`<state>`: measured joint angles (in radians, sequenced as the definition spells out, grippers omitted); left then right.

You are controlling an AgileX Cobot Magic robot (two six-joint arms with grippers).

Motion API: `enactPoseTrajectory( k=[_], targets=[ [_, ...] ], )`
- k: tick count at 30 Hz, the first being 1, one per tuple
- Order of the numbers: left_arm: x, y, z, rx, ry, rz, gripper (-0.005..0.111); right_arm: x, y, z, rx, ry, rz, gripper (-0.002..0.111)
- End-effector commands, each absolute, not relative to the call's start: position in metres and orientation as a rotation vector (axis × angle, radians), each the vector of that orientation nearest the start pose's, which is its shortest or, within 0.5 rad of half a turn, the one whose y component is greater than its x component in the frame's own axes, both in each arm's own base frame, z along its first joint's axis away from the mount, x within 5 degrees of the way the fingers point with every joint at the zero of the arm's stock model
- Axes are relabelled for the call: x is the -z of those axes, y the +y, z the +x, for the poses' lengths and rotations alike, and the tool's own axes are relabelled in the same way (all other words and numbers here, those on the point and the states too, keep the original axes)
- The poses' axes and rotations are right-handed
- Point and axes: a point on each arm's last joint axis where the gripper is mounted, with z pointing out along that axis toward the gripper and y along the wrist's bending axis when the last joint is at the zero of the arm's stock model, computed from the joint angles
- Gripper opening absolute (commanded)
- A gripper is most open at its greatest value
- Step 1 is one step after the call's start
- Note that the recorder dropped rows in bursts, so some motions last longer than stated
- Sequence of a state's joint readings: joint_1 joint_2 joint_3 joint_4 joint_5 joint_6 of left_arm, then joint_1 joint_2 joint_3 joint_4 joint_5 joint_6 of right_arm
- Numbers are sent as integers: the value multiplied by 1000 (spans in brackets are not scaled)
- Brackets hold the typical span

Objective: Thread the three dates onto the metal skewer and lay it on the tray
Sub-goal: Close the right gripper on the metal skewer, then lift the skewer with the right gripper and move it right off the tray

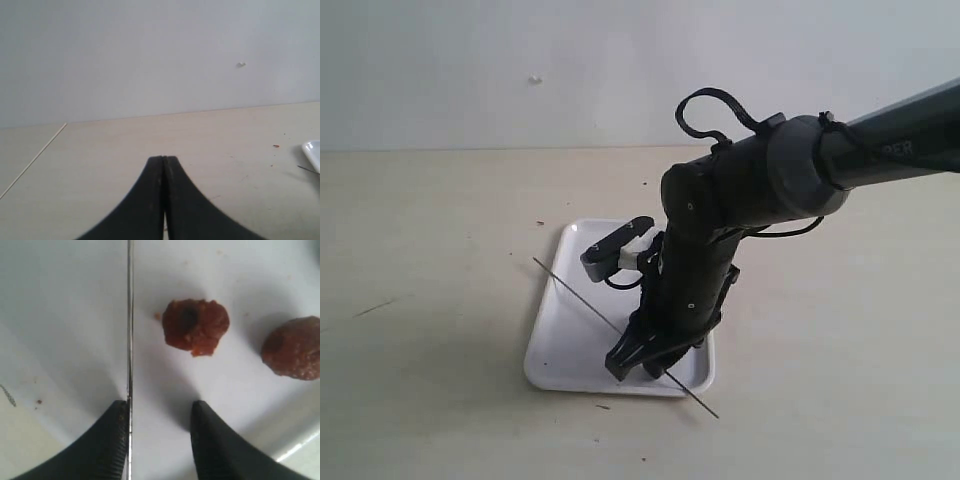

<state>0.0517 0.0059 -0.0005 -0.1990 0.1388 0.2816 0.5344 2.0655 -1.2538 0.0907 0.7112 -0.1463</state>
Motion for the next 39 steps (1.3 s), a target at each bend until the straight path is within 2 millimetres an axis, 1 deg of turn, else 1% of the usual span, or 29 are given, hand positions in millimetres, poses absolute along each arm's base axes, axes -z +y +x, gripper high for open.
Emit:
enactPoseTrajectory(
  k=[1,4,6,10,11,12,15,18,20,21,22,23,24,25,29,30,32,33,37,39],
  targets=[
    [-202,0,56,-86,1610,54,0,-110,200,327,-128,2882,-919,35],
    [-202,0,56,-86,1610,54,0,-110,200,327,-128,2882,-919,30],
    [-202,0,56,-86,1610,54,0,-110,200,327,-128,2882,-919,25],
    [-202,0,56,-86,1610,54,0,-110,200,327,-135,2885,-912,10],
    [-202,0,56,-86,1610,54,0,-112,200,327,-138,2882,-910,2],
    [-202,0,56,-86,1610,54,0,-112,200,327,-138,2880,-909,0],
    [-202,0,56,-86,1610,54,0,-117,200,327,-142,2869,-906,0],
    [-202,0,56,-86,1610,54,0,-137,199,325,-158,2847,-875,0],
    [-202,0,56,-86,1610,54,0,-155,198,323,-174,2813,-851,0],
    [-202,0,56,-86,1610,54,0,-169,198,321,-195,2784,-819,0],
    [-202,0,56,-86,1610,54,0,-177,197,318,-216,2771,-793,0],
    [-202,0,56,-86,1610,54,0,-192,194,312,-243,2748,-743,0],
    [-202,0,56,-86,1610,54,0,-201,190,305,-255,2730,-707,0],
    [-202,0,56,-86,1610,54,0,-212,182,293,-271,2702,-663,0],
    [-202,0,56,-86,1610,54,0,-232,158,253,-306,2675,-559,0],
    [-202,0,56,-86,1610,54,0,-239,149,238,-323,2664,-518,0],
    [-202,0,56,-86,1610,54,0,-248,137,217,-346,2651,-463,0],
    [-202,0,56,-86,1610,54,0,-254,128,202,-361,2637,-424,0],
    [-202,0,56,-86,1610,54,0,-267,98,158,-349,2606,-346,0],
    [-202,0,56,-86,1610,54,0,-271,85,138,-337,2601,-339,0]
  ],
)
